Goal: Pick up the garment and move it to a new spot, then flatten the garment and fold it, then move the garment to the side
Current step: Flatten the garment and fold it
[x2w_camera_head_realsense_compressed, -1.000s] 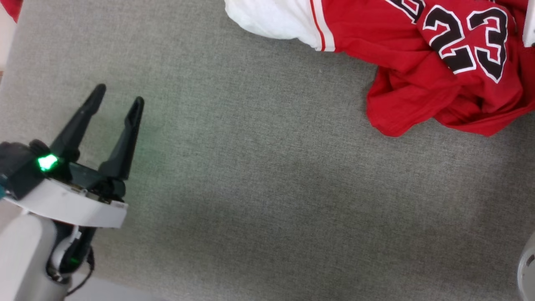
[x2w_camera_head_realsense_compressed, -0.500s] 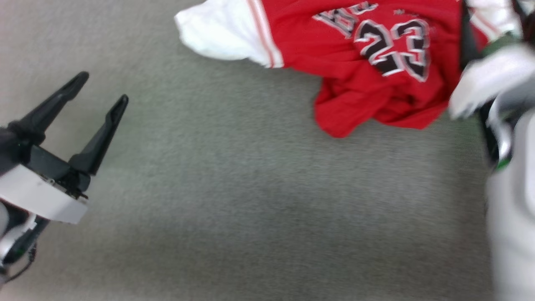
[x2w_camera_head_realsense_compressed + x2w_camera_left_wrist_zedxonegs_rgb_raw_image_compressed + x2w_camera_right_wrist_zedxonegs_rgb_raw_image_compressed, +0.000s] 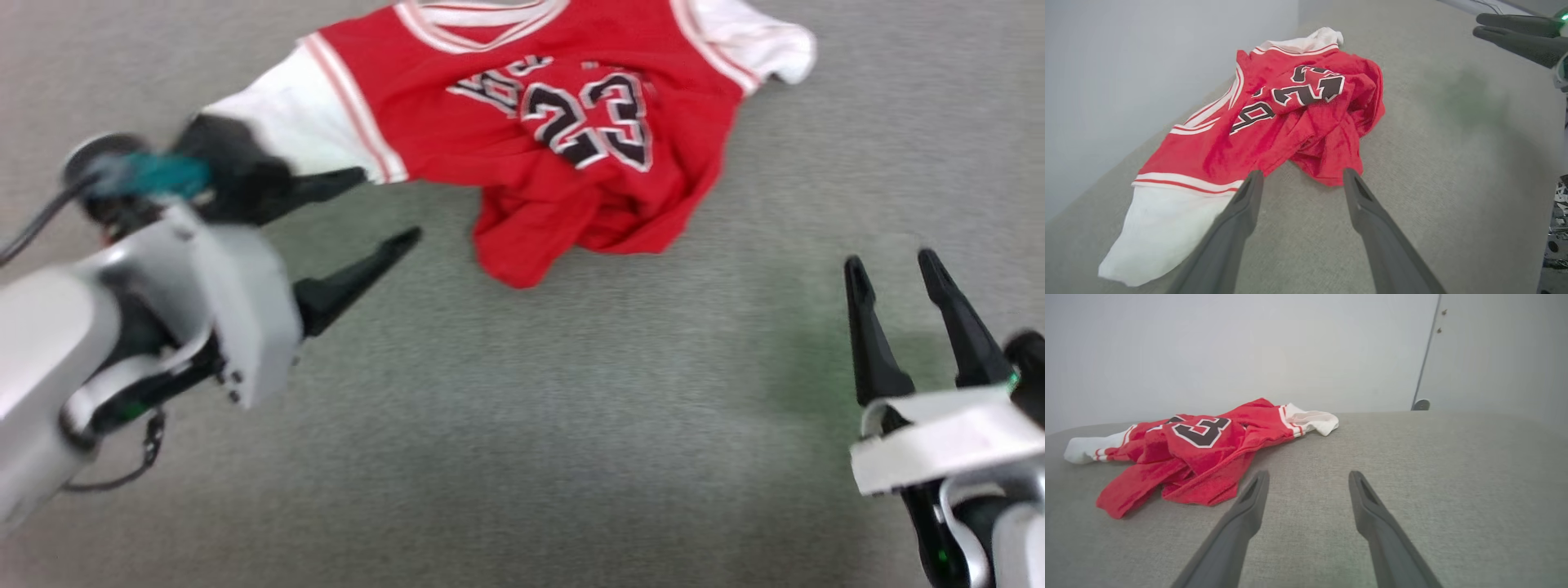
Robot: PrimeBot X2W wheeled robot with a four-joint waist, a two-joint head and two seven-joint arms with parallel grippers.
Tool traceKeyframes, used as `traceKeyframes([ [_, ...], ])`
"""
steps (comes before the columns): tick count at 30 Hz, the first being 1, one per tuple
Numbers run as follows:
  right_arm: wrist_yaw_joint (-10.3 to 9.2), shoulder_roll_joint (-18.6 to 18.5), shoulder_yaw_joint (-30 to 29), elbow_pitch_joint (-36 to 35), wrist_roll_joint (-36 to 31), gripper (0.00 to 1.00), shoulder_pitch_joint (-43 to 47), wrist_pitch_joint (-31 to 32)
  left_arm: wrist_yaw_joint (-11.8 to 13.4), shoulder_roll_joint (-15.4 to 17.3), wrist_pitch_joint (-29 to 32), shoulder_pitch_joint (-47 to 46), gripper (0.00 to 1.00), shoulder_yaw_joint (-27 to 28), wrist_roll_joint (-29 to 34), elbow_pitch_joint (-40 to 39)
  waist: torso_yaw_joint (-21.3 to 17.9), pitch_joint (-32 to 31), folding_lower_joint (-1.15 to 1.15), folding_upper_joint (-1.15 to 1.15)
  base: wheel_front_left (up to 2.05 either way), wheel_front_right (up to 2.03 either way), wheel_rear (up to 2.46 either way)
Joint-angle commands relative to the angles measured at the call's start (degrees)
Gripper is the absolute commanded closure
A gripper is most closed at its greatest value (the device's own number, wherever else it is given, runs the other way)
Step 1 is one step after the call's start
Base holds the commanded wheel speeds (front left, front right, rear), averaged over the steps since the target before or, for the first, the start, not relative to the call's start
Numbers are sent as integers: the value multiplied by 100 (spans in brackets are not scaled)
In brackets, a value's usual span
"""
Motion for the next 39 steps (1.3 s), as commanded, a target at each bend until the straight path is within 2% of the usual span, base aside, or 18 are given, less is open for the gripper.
traceKeyframes([
  [1, -4, 20, -27, -149, 103, 0, 174, -77, 12, -83, 331, -364, 0, -305, -186, 17, -360, -32, 0, 0, 0, 0, 0],
  [5, -4, 21, -30, -340, 203, 0, 388, -210, 12, -229, 1187, -1108, 0, -890, -807, 155, -592, 138, 0, 0, 0, 0, 0],
  [9, -4, 20, 139, -403, 257, 0, 485, -350, 12, -387, 1661, -1576, 0, -1393, -1068, 355, -817, 252, 0, 0, 0, 0, 0],
  [12, -4, 19, 272, -367, 271, 0, 483, -406, 12, -494, 1731, -1694, 0, -1600, -1319, 624, -986, 275, 0, 0, 0, 0, 0],
  [18, -4, 20, 470, -412, 298, 0, 492, -499, 12, -486, 1643, -1657, 0, -1850, -1090, 1204, -1239, 406, 0, 0, 0, 0, 0],
  [28, -4, 20, 641, -384, 277, 0, 482, -590, 12, -484, 1648, -1364, 0, -1950, -1158, 1589, -1329, 556, 0, 0, 0, 0, 0],
  [29, -4, 19, 656, -387, 264, 0, 459, -583, 12, -521, 1588, -1345, 12, -1955, -1199, 1615, -1315, 561, 0, 0, 0, 0, 0],
  [30, -4, 19, 664, -391, 242, 0, 434, -569, 11, -553, 1526, -1343, 72, -1956, -1229, 1627, -1294, 563, 0, 0, 0, 0, 0],
  [31, -4, 19, 663, -393, 225, 0, 410, -551, 11, -581, 1466, -1346, 100, -1959, -1268, 1633, -1261, 560, 0, 0, 0, 0, 0],
  [34, -4, 20, 642, -400, 185, 0, 344, -501, 11, -560, 1295, -1362, 100, -1942, -1400, 1496, -1156, 515, 0, 0, 0, 0, 0],
  [39, -4, 20, 615, -375, 142, 0, 297, -405, 11, -327, 1118, -1328, 100, -1920, -1571, 994, -998, 378, 0, 0, 0, 0, 0],
])
